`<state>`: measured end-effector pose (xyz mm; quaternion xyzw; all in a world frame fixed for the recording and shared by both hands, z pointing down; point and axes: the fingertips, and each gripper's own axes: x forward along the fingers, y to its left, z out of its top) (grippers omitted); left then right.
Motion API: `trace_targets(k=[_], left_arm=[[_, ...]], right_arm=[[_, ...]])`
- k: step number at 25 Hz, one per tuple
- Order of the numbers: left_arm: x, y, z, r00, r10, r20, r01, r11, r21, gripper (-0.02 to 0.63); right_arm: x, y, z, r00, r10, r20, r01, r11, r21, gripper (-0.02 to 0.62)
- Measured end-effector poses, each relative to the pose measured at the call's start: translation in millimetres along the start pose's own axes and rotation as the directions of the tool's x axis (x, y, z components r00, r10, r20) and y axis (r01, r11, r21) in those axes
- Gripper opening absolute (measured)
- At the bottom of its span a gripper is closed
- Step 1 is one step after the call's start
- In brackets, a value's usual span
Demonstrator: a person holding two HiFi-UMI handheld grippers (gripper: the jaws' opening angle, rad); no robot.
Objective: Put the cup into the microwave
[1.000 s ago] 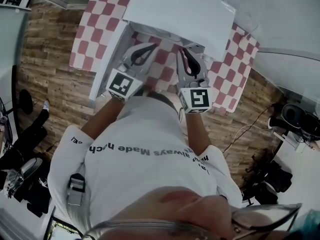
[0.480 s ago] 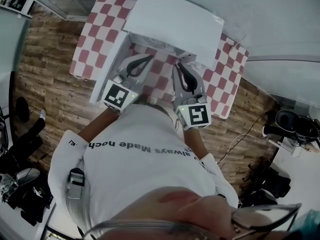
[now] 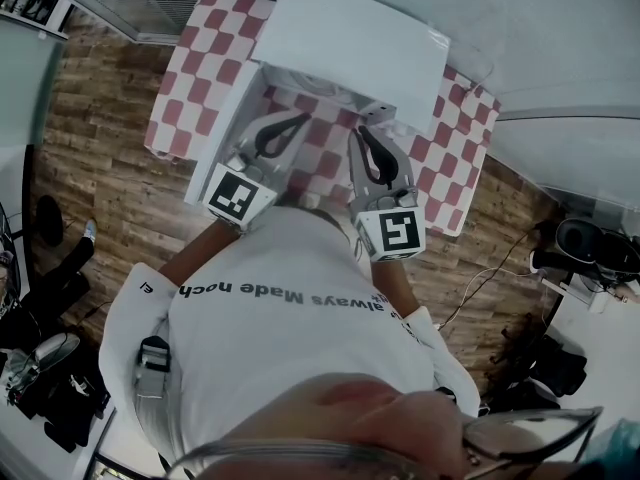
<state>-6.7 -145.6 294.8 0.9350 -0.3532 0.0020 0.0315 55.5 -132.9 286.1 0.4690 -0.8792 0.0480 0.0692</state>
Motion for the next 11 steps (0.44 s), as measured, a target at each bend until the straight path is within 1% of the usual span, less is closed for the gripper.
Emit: trace_targets(k=[3,5,8,9,11], left_arm=[[-0.7,-0.2,0.3,1.0,-0.001,0.006,0.001,1.0,-0.019,0.003],[-1.6,-0.3,-0.3,1.0,0.0,0.004,0.0,1.0,-0.022,0.003],[-4.2,-1.4,-7.1,0.999,-0.002,-0.043,0.002,1.0,-0.007,0.003],[-4.6,-1.8,-8.3,0.999,-0.004,-0.049,0.004,1.0,0.001,0.003],[-4.3,-2.8,-7.1,0.999,-0.007,-0.035,0.007,1.0,0.012,0.003]], right_arm=[[0.2,1.7,2.0,1.0,0.003,0.003,-0.003,1.0,-0.008,0.034],[-1.3,2.8,-0.7,1.0,0.013,-0.012,-0.013,0.999,-0.03,0.033],[-3.5,3.0,-2.0,1.0,0.017,-0.019,-0.017,0.999,-0.035,0.032],[-3.9,2.9,-1.6,1.0,0.016,-0.018,-0.017,0.999,-0.033,0.032],[-4.7,2.7,-0.5,1.0,0.016,-0.015,-0.016,0.999,-0.03,0.032]])
